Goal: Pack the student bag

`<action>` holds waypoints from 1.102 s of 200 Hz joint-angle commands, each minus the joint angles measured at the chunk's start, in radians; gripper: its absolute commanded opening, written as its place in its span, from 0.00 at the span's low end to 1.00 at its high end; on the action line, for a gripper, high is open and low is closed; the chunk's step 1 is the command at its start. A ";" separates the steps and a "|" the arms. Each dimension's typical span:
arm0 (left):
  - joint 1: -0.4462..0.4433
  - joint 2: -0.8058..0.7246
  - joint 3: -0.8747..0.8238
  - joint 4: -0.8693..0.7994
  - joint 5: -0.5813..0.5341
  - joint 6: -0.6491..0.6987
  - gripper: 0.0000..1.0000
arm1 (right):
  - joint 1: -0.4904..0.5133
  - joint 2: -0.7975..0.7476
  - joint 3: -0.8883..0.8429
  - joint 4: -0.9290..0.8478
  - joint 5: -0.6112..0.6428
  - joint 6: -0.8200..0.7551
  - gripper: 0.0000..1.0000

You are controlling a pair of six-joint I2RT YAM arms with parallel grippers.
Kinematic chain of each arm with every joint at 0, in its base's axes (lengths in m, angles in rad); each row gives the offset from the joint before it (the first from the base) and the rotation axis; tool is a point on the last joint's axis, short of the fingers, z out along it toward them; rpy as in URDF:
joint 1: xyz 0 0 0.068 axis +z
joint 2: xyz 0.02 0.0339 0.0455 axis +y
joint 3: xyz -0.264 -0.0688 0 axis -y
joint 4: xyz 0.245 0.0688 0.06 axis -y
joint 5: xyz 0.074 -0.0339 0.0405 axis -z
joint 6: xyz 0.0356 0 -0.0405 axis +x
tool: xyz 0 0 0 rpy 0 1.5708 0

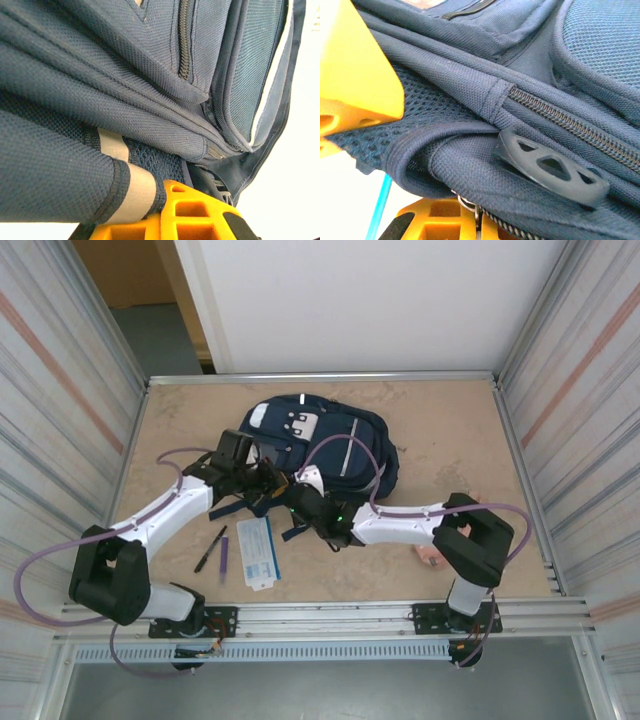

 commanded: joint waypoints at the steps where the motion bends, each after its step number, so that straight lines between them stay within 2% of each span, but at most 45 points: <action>1: 0.062 -0.021 0.013 -0.036 -0.025 0.101 0.00 | -0.046 -0.099 -0.067 -0.101 -0.110 -0.005 0.00; 28: 0.084 -0.028 -0.013 -0.020 -0.040 0.111 0.00 | -0.076 -0.192 -0.127 -0.117 -0.111 -0.043 0.00; 66: 0.108 -0.012 0.005 -0.034 -0.041 0.156 0.00 | -0.176 -0.284 -0.186 -0.163 -0.189 -0.056 0.00; 88: 0.148 0.002 0.007 -0.033 -0.016 0.181 0.00 | -0.216 -0.332 -0.222 -0.208 -0.181 -0.057 0.00; 122: 0.250 0.038 0.018 -0.023 0.000 0.285 0.00 | -0.310 -0.429 -0.289 -0.233 -0.267 -0.067 0.00; 152: 0.288 0.105 0.078 -0.011 -0.038 0.407 0.00 | -0.377 -0.445 -0.283 -0.326 -0.257 -0.067 0.00; 168: 0.317 0.178 0.149 -0.027 -0.013 0.451 0.00 | -0.387 -0.439 -0.275 -0.312 -0.350 -0.113 0.00; 184: 0.358 0.274 0.232 -0.045 0.007 0.476 0.00 | -0.387 -0.421 -0.282 -0.242 -0.527 -0.152 0.00; 196: 0.380 0.341 0.294 -0.061 -0.038 0.484 0.00 | -0.384 -0.382 -0.277 -0.175 -0.644 -0.136 0.00; 209: 0.398 0.399 0.352 -0.039 -0.001 0.505 0.00 | -0.364 -0.327 -0.256 -0.102 -0.709 -0.089 0.00; 220: 0.400 0.426 0.392 -0.039 0.025 0.507 0.14 | -0.336 -0.270 -0.208 -0.071 -0.732 -0.065 0.00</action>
